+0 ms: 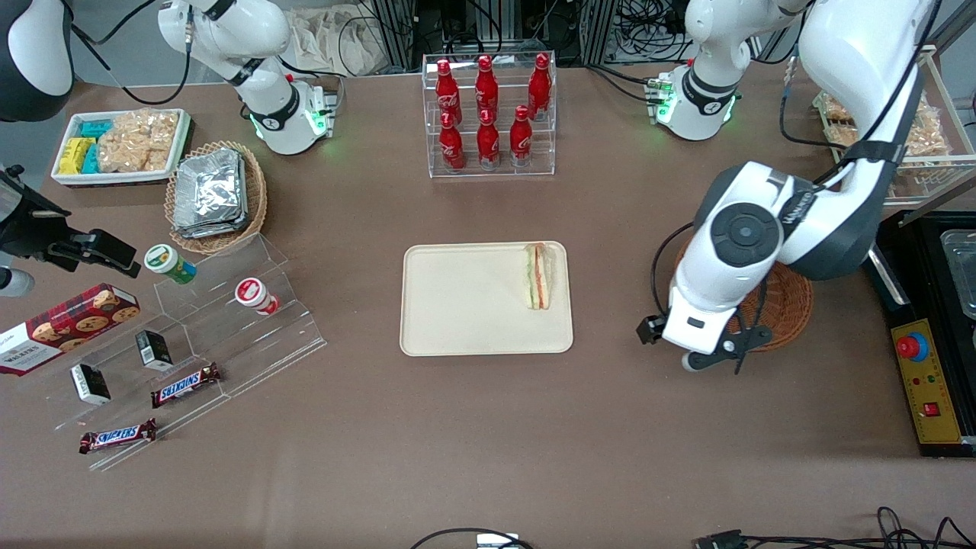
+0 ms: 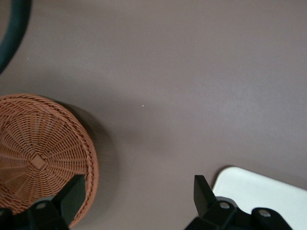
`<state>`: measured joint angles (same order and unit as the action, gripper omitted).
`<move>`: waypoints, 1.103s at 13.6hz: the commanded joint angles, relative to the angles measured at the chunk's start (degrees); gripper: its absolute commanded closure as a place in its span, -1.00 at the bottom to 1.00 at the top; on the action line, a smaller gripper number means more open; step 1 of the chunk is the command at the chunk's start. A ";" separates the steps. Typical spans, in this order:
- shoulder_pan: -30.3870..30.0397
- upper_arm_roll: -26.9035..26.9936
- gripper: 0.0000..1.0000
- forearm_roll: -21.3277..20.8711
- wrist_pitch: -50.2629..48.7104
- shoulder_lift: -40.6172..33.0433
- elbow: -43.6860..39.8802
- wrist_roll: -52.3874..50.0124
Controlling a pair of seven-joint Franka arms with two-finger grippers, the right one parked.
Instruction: Place sandwich from basket to tray
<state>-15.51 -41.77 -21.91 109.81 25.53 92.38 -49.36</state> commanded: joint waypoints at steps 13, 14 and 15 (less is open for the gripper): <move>9.88 31.40 -1.00 19.01 -18.23 -27.98 3.07 48.02; 9.88 31.66 -1.00 19.01 -18.32 -28.69 3.16 49.26; 9.88 31.67 -1.00 19.10 -18.84 -29.56 3.25 50.32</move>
<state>-6.69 -11.33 -3.64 91.59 -1.13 93.58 -1.88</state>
